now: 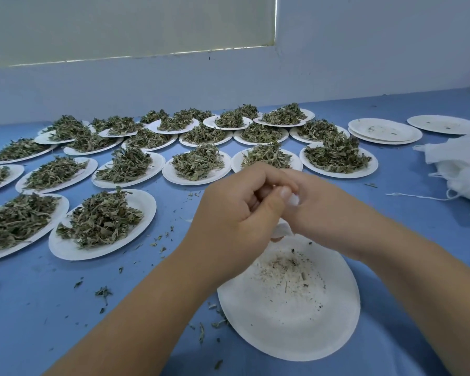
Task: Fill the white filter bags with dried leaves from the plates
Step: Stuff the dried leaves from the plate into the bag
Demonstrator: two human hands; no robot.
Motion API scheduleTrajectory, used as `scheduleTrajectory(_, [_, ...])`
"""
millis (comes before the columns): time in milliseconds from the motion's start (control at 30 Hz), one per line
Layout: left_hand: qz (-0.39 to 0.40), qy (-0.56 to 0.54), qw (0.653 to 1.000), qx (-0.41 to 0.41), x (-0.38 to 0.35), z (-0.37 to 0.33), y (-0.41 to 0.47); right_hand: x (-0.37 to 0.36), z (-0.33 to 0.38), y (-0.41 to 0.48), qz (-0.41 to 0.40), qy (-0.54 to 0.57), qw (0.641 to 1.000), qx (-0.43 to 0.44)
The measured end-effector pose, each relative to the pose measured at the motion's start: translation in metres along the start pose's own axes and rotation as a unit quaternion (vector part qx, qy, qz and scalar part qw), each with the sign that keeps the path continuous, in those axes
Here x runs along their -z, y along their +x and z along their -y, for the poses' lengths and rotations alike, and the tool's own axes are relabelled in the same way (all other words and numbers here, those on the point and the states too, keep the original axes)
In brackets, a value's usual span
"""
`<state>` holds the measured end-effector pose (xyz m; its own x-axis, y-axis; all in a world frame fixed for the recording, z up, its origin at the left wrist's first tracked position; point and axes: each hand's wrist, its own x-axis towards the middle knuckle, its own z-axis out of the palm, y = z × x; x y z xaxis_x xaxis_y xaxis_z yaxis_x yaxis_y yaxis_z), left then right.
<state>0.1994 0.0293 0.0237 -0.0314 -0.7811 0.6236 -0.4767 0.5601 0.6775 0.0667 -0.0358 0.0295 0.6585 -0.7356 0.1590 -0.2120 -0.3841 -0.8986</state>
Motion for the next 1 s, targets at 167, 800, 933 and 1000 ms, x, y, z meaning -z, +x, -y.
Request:
scheduleTrajectory(167, [0.031,0.029,0.999,-0.030,-0.005,-0.002,-0.003,-0.006,-0.003,0.003,-0.102,-0.167,0.981,0.013])
scheduleTrajectory(800, [0.096,0.112,0.983,0.111,0.013,0.050,0.016,0.011,-0.006,0.004,-0.122,0.294,0.947,0.048])
scheduleTrajectory(933, [0.070,0.092,0.982,0.147,0.013,0.048,0.013,0.013,-0.008,0.006,-0.107,0.335,0.935,0.049])
scheduleTrajectory(1000, [0.041,0.099,0.982,0.159,0.014,0.052,0.008,0.013,-0.010,0.008,-0.102,0.350,0.930,0.047])
